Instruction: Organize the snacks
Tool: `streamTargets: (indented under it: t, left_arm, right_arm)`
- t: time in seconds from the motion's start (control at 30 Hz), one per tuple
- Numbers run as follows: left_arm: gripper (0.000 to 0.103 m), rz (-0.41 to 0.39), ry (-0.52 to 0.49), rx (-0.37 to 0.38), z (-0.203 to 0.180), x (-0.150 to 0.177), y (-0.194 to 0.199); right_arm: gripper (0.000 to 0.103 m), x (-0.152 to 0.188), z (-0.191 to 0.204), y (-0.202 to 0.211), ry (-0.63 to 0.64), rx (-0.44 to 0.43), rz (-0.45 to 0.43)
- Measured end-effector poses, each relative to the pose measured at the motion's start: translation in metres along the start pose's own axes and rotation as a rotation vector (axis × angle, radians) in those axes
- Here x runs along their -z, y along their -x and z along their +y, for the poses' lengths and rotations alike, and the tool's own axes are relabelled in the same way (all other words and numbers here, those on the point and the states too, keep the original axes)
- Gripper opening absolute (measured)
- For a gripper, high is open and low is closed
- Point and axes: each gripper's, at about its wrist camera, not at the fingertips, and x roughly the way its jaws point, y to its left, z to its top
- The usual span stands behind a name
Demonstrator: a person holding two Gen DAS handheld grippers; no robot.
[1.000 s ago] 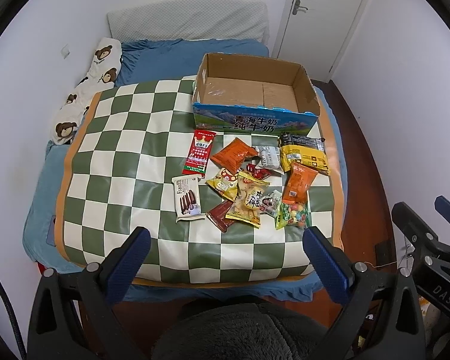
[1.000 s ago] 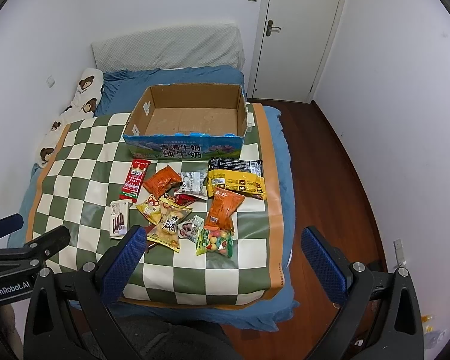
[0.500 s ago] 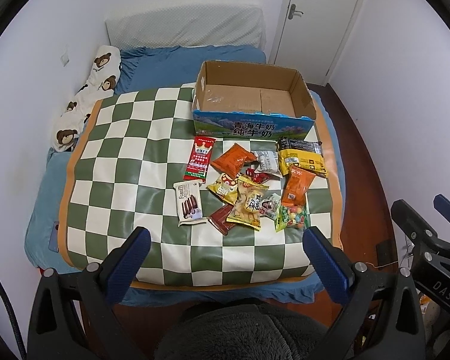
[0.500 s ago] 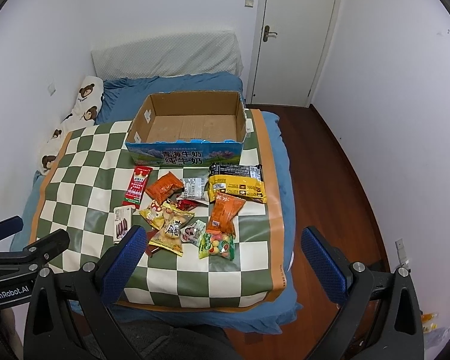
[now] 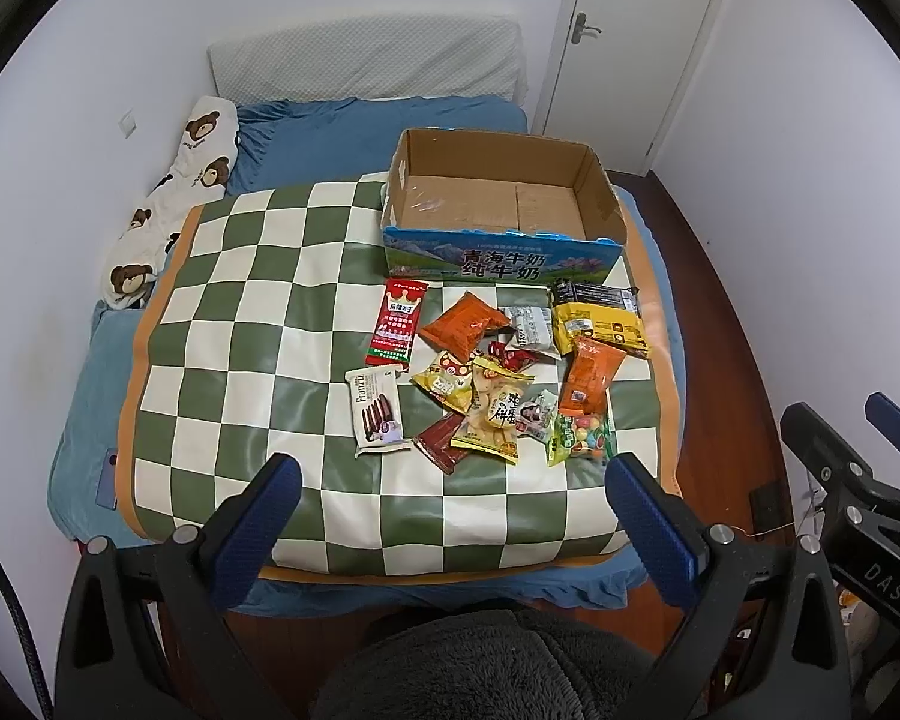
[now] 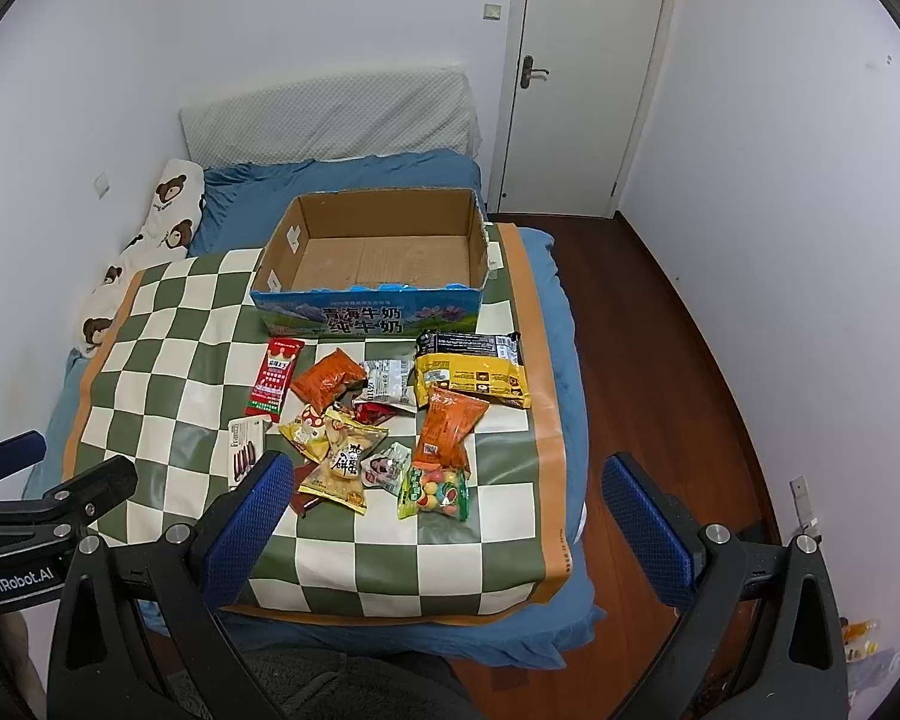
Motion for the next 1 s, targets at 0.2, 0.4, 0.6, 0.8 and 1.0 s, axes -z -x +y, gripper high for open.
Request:
streamTargets:
  t: [0.2,0.4,0.6,0.8,1.0]
  left_arm:
    - [0.103,-0.004,0.002,-0.001,-0.001,0.000,0.001]
    - [0.103,-0.012,0.004,0.004,0.001,0.000,0.004]
    - [0.103,-0.013,0.004,0.004,0.000,-0.002,0.005]
    - [0.103,-0.018,0.004,0.007,0.004,-0.003,0.008]
    - [0.103,-0.020,0.001,0.007,0.003,-0.006,0.010]
  right_arm:
    - [0.103,0.000,0.000,0.001,0.000,0.000,-0.002]
    - [0.103,-0.001,-0.001,0.003,-0.002,-0.002,-0.006]
    - [0.103,-0.002,-0.001,0.006,-0.003,-0.004,-0.011]
    - [0.103,-0.003,-0.001,0.008,-0.005,-0.006,-0.016]
    - [0.103,-0.003,0.000,0.009,-0.007,-0.008,-0.017]
